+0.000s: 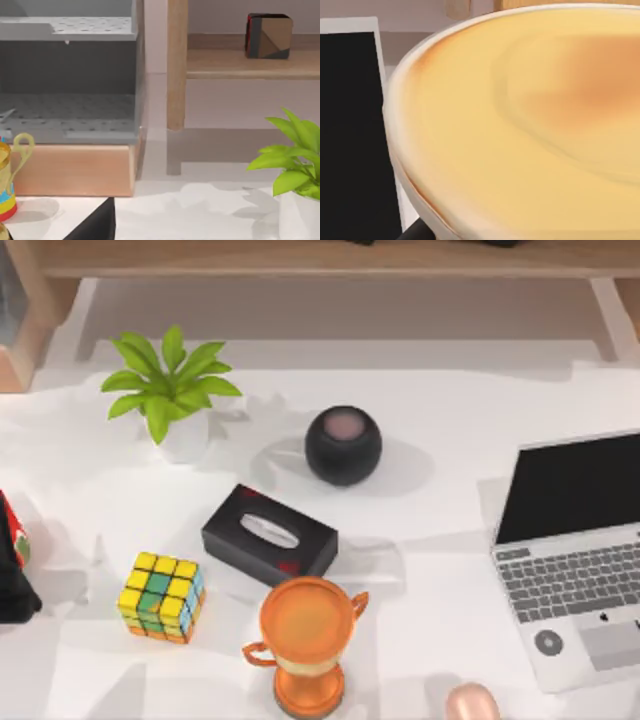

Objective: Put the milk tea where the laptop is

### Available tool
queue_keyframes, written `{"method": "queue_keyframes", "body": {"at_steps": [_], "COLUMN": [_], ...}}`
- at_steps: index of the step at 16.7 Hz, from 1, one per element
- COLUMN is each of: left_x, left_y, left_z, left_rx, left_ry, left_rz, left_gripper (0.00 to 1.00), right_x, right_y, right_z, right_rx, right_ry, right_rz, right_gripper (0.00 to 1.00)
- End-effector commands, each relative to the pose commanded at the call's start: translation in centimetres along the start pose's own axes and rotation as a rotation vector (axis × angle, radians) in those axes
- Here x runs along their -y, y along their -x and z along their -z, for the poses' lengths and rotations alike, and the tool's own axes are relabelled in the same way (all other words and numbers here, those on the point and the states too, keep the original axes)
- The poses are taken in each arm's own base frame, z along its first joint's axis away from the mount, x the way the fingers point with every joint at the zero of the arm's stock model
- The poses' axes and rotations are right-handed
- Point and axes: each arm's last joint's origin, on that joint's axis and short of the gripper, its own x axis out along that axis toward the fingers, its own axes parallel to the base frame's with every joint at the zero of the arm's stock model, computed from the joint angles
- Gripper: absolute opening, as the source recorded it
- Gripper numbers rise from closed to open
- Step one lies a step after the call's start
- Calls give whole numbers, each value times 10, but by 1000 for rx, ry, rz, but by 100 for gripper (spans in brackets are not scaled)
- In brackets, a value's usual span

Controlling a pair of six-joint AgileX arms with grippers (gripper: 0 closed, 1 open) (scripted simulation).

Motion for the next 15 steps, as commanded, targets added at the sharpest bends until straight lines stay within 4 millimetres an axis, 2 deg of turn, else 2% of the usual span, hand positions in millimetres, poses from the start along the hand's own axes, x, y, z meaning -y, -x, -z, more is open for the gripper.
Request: {"method": "queue_keyframes", "body": {"at_steps": [9,15], "left_x": [0,0], "left_y": [0,0], "left_z": [0,0], "left_rx": [0,0], "left_ry": [0,0], "left_rz": [0,0], "left_gripper": [100,100], "right_x": [0,0], "right_y": [0,0], "right_z": [0,0], "right_rx": [0,0], "right_ry": [0,0], "right_rz": [0,0], "right_gripper": [98,100]}}
